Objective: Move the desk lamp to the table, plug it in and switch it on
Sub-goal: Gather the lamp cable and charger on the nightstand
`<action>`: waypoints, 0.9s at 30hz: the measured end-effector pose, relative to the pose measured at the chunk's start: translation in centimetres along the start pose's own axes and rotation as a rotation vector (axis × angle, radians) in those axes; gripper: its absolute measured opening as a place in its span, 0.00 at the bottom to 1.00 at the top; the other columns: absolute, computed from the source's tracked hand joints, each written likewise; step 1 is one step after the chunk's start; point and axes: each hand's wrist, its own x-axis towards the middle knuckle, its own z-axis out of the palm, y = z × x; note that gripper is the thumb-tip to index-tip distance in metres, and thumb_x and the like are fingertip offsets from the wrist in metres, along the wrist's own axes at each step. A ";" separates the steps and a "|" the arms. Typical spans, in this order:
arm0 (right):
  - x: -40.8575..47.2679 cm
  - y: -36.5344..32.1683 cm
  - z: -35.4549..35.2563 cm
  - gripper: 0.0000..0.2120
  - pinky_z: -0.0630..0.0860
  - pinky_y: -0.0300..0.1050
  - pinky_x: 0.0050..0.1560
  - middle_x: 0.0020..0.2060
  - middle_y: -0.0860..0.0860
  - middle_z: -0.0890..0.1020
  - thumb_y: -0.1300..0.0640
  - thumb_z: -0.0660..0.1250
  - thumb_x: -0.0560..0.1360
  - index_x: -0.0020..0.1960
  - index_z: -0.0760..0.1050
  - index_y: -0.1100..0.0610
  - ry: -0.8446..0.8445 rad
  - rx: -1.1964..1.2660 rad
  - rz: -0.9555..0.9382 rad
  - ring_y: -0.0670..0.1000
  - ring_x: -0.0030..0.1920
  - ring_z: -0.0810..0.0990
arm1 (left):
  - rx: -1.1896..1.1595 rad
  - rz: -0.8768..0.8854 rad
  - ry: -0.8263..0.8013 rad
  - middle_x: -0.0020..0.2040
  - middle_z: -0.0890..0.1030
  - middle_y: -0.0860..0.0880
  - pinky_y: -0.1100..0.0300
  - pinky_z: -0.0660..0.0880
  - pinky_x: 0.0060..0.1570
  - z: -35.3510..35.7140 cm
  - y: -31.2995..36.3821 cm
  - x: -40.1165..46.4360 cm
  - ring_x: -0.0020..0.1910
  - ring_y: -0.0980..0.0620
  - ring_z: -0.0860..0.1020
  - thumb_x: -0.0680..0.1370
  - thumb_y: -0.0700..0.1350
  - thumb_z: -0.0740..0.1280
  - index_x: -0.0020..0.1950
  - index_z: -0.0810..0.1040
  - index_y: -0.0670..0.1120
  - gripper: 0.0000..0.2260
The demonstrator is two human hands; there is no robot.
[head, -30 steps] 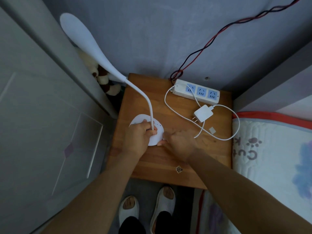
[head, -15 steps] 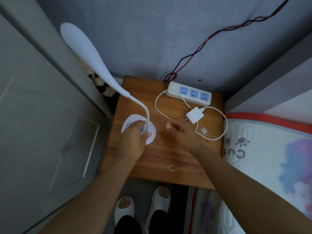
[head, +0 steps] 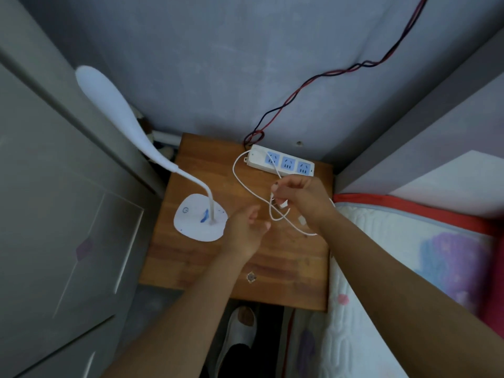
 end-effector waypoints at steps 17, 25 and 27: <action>5.7 6.3 -6.9 0.17 0.63 0.56 0.67 0.62 0.54 0.76 0.56 0.64 0.76 0.65 0.71 0.53 0.172 -1.203 -0.007 0.58 0.65 0.69 | -0.176 -0.099 0.120 0.41 0.83 0.44 0.50 0.76 0.55 2.6 0.3 4.3 0.48 0.45 0.81 0.78 0.39 0.61 0.41 0.77 0.47 0.09; 5.6 4.7 -7.4 0.09 0.77 0.43 0.47 0.33 0.54 0.80 0.62 0.63 0.77 0.42 0.78 0.66 0.029 -0.355 0.014 0.46 0.37 0.80 | -0.430 -0.317 0.065 0.31 0.76 0.46 0.49 0.77 0.55 3.2 1.4 5.4 0.44 0.42 0.81 0.79 0.40 0.58 0.45 0.78 0.44 0.10; 4.5 3.7 -7.0 0.08 0.76 0.35 0.38 0.28 0.50 0.78 0.63 0.64 0.77 0.42 0.78 0.66 0.002 -0.220 -0.057 0.40 0.29 0.76 | -0.497 -0.378 0.044 0.29 0.73 0.46 0.51 0.77 0.52 3.3 2.1 5.8 0.36 0.46 0.79 0.80 0.43 0.57 0.46 0.78 0.40 0.12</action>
